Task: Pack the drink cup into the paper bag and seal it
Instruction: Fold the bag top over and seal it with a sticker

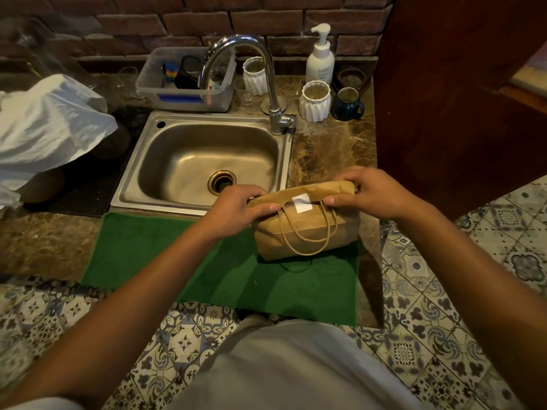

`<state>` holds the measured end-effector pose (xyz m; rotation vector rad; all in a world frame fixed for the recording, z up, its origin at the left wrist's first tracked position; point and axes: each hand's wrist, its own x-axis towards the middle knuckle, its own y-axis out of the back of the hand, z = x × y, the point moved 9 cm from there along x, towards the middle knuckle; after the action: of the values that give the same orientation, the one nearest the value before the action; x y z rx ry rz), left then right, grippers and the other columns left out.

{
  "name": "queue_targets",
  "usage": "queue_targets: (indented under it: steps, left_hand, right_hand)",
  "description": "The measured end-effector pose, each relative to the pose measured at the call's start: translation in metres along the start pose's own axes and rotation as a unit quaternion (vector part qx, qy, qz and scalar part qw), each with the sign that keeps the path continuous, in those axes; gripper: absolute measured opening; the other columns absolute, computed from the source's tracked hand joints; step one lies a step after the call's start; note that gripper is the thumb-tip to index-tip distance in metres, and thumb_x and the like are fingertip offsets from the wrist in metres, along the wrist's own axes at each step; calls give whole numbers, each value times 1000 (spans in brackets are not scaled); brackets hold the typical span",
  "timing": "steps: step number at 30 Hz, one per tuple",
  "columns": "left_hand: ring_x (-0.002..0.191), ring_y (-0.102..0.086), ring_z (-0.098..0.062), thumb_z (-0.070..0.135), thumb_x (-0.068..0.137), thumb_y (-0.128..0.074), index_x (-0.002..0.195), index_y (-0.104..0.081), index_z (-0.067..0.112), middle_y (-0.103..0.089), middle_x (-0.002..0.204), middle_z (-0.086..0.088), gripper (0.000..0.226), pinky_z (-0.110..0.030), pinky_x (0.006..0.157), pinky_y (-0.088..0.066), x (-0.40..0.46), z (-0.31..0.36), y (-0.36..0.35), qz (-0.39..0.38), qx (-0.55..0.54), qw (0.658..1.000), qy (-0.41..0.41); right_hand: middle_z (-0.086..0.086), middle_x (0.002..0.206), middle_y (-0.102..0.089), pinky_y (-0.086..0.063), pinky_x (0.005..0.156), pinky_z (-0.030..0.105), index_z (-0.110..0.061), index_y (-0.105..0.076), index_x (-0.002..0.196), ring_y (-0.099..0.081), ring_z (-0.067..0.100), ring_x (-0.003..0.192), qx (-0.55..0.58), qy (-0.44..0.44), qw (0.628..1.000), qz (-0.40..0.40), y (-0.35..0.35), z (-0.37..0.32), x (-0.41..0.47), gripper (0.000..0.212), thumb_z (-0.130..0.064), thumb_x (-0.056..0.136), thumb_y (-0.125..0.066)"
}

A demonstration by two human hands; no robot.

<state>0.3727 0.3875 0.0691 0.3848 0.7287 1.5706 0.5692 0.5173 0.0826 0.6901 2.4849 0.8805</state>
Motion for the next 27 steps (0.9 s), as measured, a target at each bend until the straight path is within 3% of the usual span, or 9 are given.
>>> queue_targets:
  steps: [3,7,9,12,15,20,23,27]
  left_hand:
    - [86,-70,-19,33,91,-76,101,-78,19,-76,91,1,17,-42,76,-56,-7,-10,-4,29,-61,997,26]
    - [85,-72,-17,32,88,-79,96,-78,25,-77,88,4,11,-38,74,-58,-4,-11,-7,50,-99,993,46]
    - [85,-73,-18,34,88,-78,97,-79,22,-78,89,3,15,-39,75,-59,1,-9,-7,41,-84,995,43]
    - [76,-69,-1,37,88,-79,91,-78,32,-76,81,13,6,-30,67,-54,7,-5,-5,29,-70,996,35]
    - [74,-67,3,38,86,-80,86,-76,40,-75,77,20,5,-25,68,-52,10,-4,-3,25,-72,997,30]
    - [89,-75,-9,21,88,-80,97,-78,35,-80,91,11,16,-32,83,-60,5,-20,3,51,-168,984,39]
    - [92,-75,-9,22,88,-79,98,-79,38,-80,95,12,19,-29,84,-59,4,-17,1,69,-191,979,30]
    - [90,-76,-9,39,84,-77,96,-79,46,-80,95,12,14,-26,80,-59,4,-8,9,99,-209,973,16]
  right_hand:
    - [-8,97,-75,-53,88,42,-31,-78,102,-70,15,97,125,-29,992,-12,-7,17,-11,33,-53,78,-78]
    - [-16,106,-76,-54,90,35,-40,-78,107,-71,7,100,182,-51,982,-19,-12,31,-17,30,-58,83,-75]
    - [-12,103,-77,-54,88,36,-39,-79,106,-71,11,100,170,-36,985,0,-7,33,-17,20,-50,89,-74]
    - [-2,94,-79,-55,86,45,-24,-81,102,-72,22,93,152,-20,987,44,1,34,-15,12,-30,93,-76]
    - [4,91,-80,-55,82,40,-17,-82,101,-71,18,86,147,-7,986,73,3,33,-15,14,-27,93,-77]
    - [-10,102,-81,-58,86,19,-34,-77,113,-74,5,102,206,-19,977,55,1,44,-22,23,-22,93,-75]
    - [-11,101,-80,-58,90,30,-32,-76,113,-73,7,100,163,-11,982,100,6,44,-24,22,-21,95,-75]
    - [-10,101,-78,-59,93,44,-30,-75,116,-74,15,101,132,13,976,171,15,34,-28,22,-21,96,-74]
